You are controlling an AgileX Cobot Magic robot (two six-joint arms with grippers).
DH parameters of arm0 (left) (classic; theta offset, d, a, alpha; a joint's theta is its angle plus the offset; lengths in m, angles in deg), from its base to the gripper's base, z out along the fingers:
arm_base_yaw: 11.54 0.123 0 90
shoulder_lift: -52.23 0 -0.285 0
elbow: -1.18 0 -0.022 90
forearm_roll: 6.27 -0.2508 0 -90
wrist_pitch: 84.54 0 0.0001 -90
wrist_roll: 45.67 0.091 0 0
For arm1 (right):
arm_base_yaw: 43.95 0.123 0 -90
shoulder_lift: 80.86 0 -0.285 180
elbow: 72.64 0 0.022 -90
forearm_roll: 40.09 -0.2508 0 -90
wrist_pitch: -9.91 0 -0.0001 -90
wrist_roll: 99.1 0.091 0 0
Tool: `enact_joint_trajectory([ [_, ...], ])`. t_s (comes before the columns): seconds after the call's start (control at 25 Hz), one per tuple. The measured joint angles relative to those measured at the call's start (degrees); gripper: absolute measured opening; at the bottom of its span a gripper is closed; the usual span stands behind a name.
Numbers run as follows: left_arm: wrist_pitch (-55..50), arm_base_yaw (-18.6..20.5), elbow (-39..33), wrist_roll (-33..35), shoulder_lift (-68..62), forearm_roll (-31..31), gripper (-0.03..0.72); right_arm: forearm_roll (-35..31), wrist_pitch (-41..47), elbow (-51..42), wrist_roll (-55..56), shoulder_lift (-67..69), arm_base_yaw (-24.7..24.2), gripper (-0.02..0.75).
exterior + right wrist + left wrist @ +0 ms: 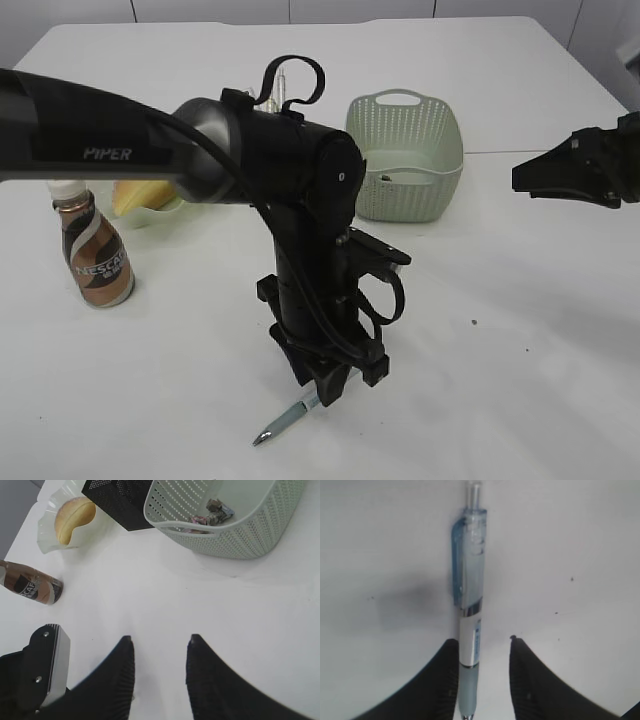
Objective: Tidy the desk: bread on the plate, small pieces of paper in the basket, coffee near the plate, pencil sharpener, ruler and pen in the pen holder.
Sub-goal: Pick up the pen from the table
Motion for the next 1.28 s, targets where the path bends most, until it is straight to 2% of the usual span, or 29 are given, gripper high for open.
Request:
enact_joint_trajectory([
  [0.44,3.4,0.0,-0.2,0.5,-1.0,-0.6,0.255,0.0,0.0,-0.1,0.0,0.0,0.0,0.259],
  [1.16,3.3,0.0,-0.1,0.5,-3.2,-0.7,0.237,0.0,0.0,-0.1,0.0,0.0,0.0,0.259],
  [1.28,2.8,0.0,0.1,0.5,-3.4,-1.3,0.157,0.0,0.0,-0.1,0.0,0.0,0.0,0.259],
])
